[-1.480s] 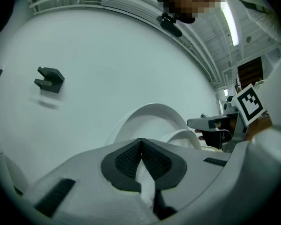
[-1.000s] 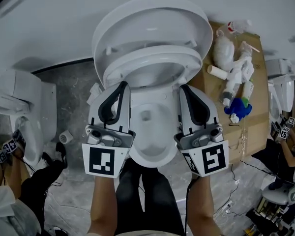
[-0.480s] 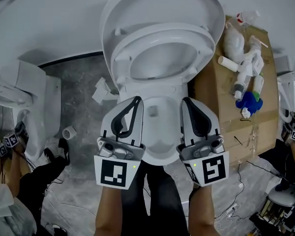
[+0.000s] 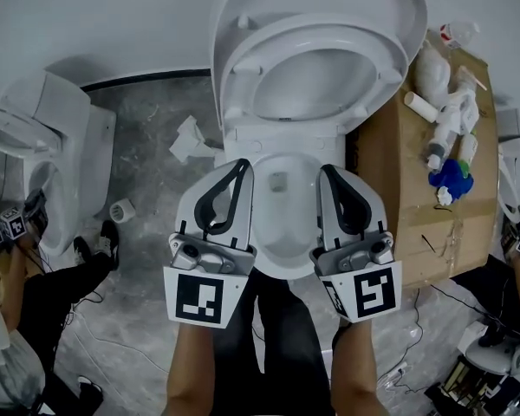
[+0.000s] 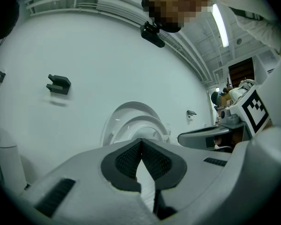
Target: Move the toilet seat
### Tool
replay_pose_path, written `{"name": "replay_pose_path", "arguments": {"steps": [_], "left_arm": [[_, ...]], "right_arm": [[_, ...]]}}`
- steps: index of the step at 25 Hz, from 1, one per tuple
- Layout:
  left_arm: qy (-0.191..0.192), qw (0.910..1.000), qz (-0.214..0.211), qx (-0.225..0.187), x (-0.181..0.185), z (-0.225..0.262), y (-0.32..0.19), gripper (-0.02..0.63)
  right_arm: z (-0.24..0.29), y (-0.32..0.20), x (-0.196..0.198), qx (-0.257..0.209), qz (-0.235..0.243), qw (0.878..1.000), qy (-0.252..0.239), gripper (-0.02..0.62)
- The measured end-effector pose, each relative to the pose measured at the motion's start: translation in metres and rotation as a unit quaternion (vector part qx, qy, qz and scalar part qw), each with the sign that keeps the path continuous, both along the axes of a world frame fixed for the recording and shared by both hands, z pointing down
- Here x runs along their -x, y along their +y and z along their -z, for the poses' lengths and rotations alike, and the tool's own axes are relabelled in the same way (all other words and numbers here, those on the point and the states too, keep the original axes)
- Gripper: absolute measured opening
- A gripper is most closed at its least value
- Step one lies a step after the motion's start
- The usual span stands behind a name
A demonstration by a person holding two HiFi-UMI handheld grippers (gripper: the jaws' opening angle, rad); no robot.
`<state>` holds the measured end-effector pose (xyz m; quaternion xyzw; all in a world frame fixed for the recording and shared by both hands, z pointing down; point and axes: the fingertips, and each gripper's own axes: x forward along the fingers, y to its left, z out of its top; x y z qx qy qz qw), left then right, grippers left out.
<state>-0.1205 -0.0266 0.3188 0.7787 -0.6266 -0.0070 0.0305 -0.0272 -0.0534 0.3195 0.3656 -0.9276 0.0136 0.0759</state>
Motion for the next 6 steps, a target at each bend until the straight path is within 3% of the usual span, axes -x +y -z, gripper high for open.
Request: {"name": "replay_pose_path", "arguments": {"steps": [6], "left_arm": [[0.003,0.9999,0.016,0.000,0.015,0.003,0.011,0.009]], "right_arm": [[0.004,0.010,0.015,-0.002,0.012,1.000,0.002,0.012]]}}
